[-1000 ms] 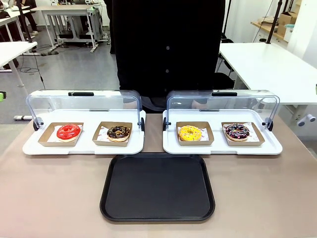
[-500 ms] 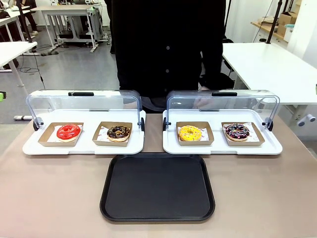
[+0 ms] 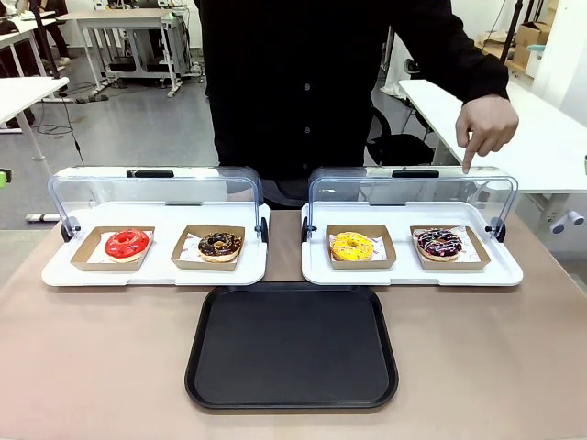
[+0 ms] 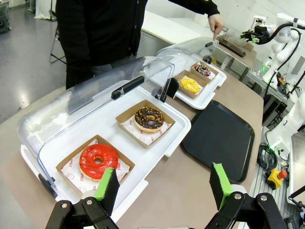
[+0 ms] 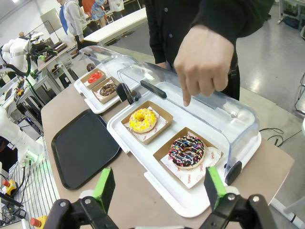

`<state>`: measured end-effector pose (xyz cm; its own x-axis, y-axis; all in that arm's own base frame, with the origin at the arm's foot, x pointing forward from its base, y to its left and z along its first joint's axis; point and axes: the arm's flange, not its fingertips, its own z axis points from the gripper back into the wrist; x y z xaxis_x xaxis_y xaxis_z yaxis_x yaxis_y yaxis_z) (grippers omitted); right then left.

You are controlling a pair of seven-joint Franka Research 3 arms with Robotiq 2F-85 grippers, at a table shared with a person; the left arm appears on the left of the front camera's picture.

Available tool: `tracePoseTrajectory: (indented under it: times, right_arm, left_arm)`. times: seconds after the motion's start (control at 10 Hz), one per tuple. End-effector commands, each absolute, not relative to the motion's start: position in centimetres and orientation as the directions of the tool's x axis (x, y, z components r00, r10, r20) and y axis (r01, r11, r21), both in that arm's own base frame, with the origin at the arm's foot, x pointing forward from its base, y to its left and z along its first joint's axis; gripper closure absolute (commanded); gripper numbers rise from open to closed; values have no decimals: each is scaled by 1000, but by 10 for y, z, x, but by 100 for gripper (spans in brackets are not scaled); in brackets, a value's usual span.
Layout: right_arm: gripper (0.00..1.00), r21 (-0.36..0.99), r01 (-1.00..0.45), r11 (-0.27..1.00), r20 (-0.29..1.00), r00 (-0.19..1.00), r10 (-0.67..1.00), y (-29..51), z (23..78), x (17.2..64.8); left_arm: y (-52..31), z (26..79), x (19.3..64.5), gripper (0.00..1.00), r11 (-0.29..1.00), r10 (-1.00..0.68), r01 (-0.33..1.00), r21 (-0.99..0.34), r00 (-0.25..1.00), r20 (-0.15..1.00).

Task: Move the fourth donut from the left to the tray.
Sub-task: Pick up the Paper togo box containing the Donut indicated by the person and place it on the Handle tray.

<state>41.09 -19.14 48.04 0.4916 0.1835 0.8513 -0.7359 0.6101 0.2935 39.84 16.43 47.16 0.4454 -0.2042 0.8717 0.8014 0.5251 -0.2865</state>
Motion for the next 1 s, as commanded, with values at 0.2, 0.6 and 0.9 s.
tracePoseTrajectory:
  times: [0.2,0.6,0.9]
  right_arm:
    - [0,278,-749,601,869,463,175,-192,481,414]
    - [0,278,-749,601,869,463,175,-192,481,414]
    - [0,278,-749,601,869,463,175,-192,481,414]
  left_arm:
    - [164,473,401,0,516,-188,810,-280,426,885]
    - [164,473,401,0,516,-188,810,-280,426,885]
    - [164,473,401,0,516,-188,810,-280,426,885]
